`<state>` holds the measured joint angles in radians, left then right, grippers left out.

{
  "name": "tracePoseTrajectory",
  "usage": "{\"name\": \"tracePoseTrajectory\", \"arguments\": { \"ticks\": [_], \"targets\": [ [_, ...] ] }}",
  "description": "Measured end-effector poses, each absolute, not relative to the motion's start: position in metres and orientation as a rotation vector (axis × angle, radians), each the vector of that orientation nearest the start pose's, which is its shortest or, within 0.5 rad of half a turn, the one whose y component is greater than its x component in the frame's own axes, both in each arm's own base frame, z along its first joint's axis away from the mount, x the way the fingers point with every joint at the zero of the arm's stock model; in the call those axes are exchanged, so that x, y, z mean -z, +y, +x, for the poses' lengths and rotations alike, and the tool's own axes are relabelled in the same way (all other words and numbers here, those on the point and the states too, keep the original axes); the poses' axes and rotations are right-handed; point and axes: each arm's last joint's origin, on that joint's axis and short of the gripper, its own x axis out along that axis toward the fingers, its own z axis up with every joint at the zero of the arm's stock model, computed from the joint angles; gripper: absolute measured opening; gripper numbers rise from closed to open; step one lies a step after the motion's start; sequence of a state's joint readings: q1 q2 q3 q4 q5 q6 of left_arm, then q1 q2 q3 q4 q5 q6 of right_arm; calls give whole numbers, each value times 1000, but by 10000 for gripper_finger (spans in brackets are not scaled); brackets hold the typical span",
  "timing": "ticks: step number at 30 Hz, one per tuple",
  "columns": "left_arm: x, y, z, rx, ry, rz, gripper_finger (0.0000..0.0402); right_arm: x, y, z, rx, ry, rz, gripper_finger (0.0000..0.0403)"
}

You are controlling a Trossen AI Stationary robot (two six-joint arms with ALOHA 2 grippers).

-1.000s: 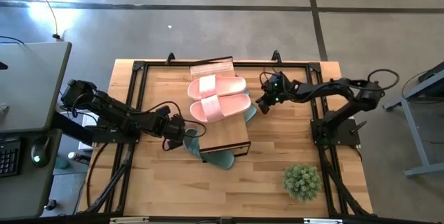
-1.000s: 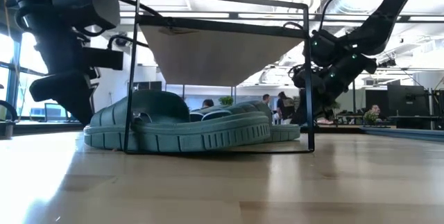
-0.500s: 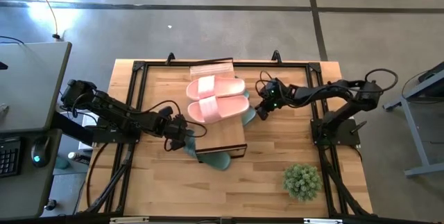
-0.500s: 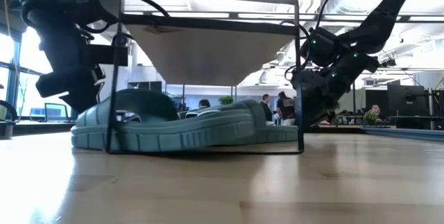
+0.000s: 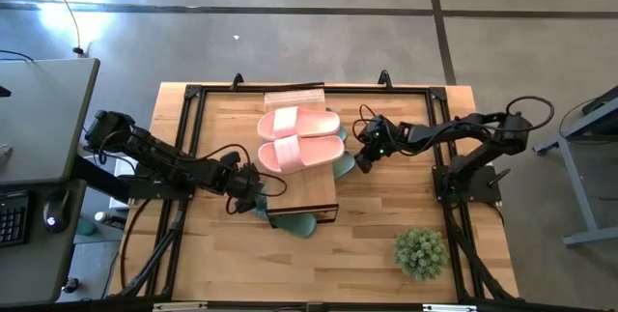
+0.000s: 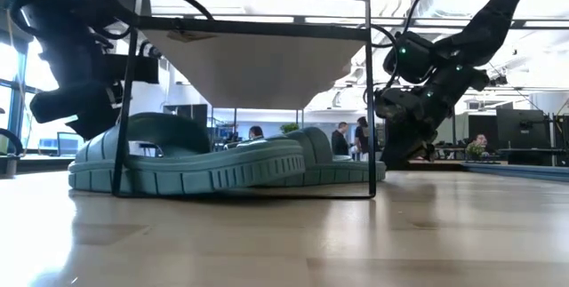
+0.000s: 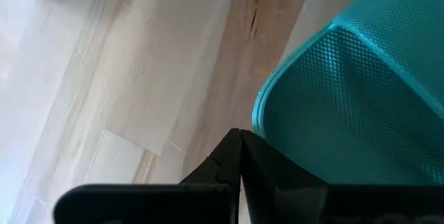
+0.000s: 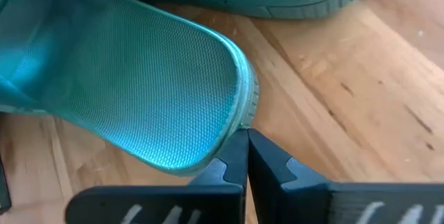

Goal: Pick and place slides into the shelf
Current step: Put the green slide under the shelf

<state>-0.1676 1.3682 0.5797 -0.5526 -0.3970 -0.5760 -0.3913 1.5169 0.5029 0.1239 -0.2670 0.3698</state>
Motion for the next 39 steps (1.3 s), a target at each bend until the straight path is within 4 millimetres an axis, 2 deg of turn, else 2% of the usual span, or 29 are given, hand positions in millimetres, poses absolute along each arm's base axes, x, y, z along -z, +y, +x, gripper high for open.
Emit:
{"name": "tracePoseTrajectory", "arguments": {
  "ticks": [15, 21, 26, 31, 34, 36, 39],
  "targets": [
    [-139, -25, 203, -532, 1182, -135, 0, -113, -64, 233, 291, 894, 682, 0],
    [-139, -25, 203, -540, 1177, -140, 0, -118, -57, 233, 341, 886, 670, 0],
    [-139, -24, 203, -550, 1171, -142, 0, -147, -59, 223, 417, 779, 580, 0],
    [-139, -24, 203, -552, 1170, -140, 0, -190, -51, 197, 480, 641, 456, 0],
    [-139, -24, 203, -552, 1169, -139, 0, -215, -36, 181, 315, 558, 438, 0],
    [-139, -24, 203, -554, 1168, -138, 0, -228, -22, 171, 197, 514, 492, 0],
    [-139, -24, 203, -554, 1168, -137, 0, -238, 1, 162, 144, 465, 518, 0]
  ]
}}
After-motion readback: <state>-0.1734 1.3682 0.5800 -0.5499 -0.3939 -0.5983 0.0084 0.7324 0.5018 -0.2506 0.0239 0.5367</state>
